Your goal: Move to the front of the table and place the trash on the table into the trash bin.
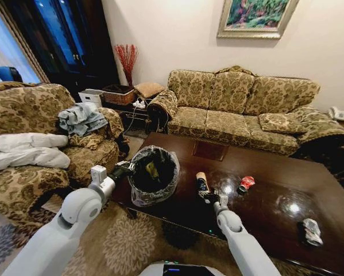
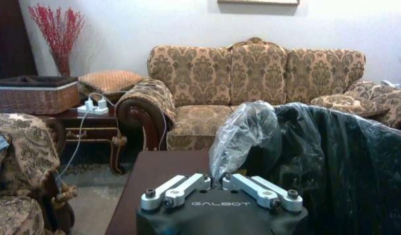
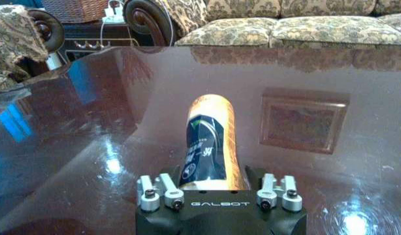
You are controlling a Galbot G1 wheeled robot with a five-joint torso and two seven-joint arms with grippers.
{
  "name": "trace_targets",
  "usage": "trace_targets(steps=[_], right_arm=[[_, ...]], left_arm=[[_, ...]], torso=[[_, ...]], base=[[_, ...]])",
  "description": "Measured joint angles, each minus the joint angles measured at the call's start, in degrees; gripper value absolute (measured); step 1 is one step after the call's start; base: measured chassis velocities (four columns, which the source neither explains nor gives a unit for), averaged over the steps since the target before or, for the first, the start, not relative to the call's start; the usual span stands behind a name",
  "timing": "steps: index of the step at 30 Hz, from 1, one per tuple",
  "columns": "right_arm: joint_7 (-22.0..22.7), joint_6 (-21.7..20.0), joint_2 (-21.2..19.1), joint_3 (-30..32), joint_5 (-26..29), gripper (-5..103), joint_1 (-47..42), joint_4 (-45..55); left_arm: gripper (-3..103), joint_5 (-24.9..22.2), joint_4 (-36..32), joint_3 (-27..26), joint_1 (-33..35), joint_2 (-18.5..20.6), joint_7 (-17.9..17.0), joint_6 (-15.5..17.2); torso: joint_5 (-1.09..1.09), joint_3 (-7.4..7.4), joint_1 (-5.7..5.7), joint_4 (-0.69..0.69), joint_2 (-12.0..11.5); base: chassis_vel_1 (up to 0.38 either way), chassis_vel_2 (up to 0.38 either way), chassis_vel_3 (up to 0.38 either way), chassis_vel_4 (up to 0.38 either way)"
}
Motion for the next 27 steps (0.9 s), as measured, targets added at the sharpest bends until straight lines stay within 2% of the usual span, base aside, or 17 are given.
trace_targets(steps=[2, 3, 7, 9, 12, 14, 16, 19, 20, 22, 23, 24, 25, 26, 27], right_arm=[[-0.03, 0.2, 0.5, 0.34, -0.03, 58, -0.2, -0.33], [-0.03, 0.2, 0.5, 0.34, -0.03, 58, -0.2, -0.33], [-0.08, 0.97, 1.08, 0.83, -0.33, 43, -0.75, -0.45], [-0.08, 1.05, 1.08, 0.97, -0.28, 43, -0.97, -0.19], [0.23, 1.81, 1.0, 1.48, -0.22, 37, -1.75, 1.23], [1.13, 3.16, 0.23, 2.58, -0.42, 31, -2.63, 5.26], [1.84, 3.41, -0.78, 3.14, -0.24, 31, -3.2, 8.94], [4.29, 2.62, -6.0, 4.56, 3.23, 31, -4.05, 22.88], [4.29, 2.62, -6.0, 4.56, 3.23, 31, -4.05, 22.88], [5.37, 1.4, -10.34, 5.4, 7.42, 31, -3.94, 31.12], [5.56, 0.7, -13.17, 5.83, 10.25, 31, -3.56, 35.38], [5.56, 0.7, -13.17, 5.83, 10.25, 31, -3.56, 35.38], [5.54, 0.47, -14.97, 6.12, 12.04, 31, -3.18, 37.74], [4.68, 0.23, -18.2, 6.53, 15.22, 31, -2.52, 41.38], [3.91, 0.1, -19.82, 6.57, 16.83, 31, -2.14, 42.94]], left_arm=[[4, -0.05, -0.09, -0.24, 0.02, 0.14, 0.0, -0.17], [4, -0.05, -0.09, -0.24, 0.02, 0.14, 0.0, -0.17], [4, -0.26, -0.27, -0.35, -0.15, 0.61, 0.0, -0.29], [4, -0.3, -0.29, -0.34, -0.26, 0.68, 0.0, -0.29], [4, -0.37, -0.44, -0.24, -0.37, 0.88, 0.02, -0.3], [4, -0.6, -0.75, -0.22, -0.4, 1.4, 0.13, -0.3], [4, -0.88, -0.82, -0.19, -0.56, 1.89, 0.25, -0.3], [4, -2.03, -0.45, 0.77, -1.88, 3.86, 0.73, -0.25], [4, -2.03, -0.45, 0.77, -1.88, 3.86, 0.73, -0.25], [4, -3.72, 0.24, 1.94, -3.33, 5.46, 1.09, 0.07], [4, -5.05, 0.68, 2.8, -4.32, 6.52, 1.23, 0.27], [4, -5.05, 0.68, 2.8, -4.32, 6.52, 1.23, 0.27], [4, -6.04, 1.07, 3.42, -5.11, 7.31, 1.41, 0.36], [4, -7.73, 1.9, 4.52, -6.91, 8.76, 1.92, 0.45], [4, -8.41, 2.47, 5.32, -8.14, 9.45, 2.12, 0.47]], torso=[[0.0, 0.0, 0.0, 0.0, 0.0], [0.0, 0.0, 0.0, 0.0, 0.0], [0.0, 0.0, 0.0, 0.01, 0.01], [0.0, 0.0, 0.0, 0.01, 0.01], [0.04, 0.01, 0.0, 0.0, 0.01], [0.02, 0.0, 0.0, 0.0, 0.01], [0.01, 0.0, 0.0, 0.0, 0.01], [-0.02, 0.0, 0.0, 0.0, 0.01], [-0.02, 0.0, 0.0, 0.0, 0.01], [-0.01, 0.0, 0.0, 0.0, 0.01], [0.02, 0.0, 0.0, 0.0, 0.01], [0.02, 0.0, 0.0, 0.0, 0.01], [-0.01, 0.0, 0.0, 0.0, 0.01], [-0.03, 0.0, 0.0, 0.0, 0.01], [0.02, 0.0, 0.0, 0.0, 0.01]], base=[[0.0, 0.0, 0.0, 0.0], [0.0, 0.0, 0.0, 0.0], [0.0, 0.0, 0.0, 0.0], [0.0, 0.0, 0.0, 0.0], [0.0, 0.0, 0.0, 0.0], [0.0, 0.0, 0.0, 0.0], [0.0, 0.0, 0.0, 0.0], [0.0, 0.0, 0.0, 0.0], [0.0, 0.0, 0.0, 0.0], [0.0, 0.0, 0.0, 0.0], [0.0, 0.0, 0.0, 0.0], [0.0, 0.0, 0.0, 0.0], [0.0, 0.0, 0.0, 0.0], [0.0, 0.0, 0.0, 0.0], [0.0, 0.0, 0.0, 0.0]])
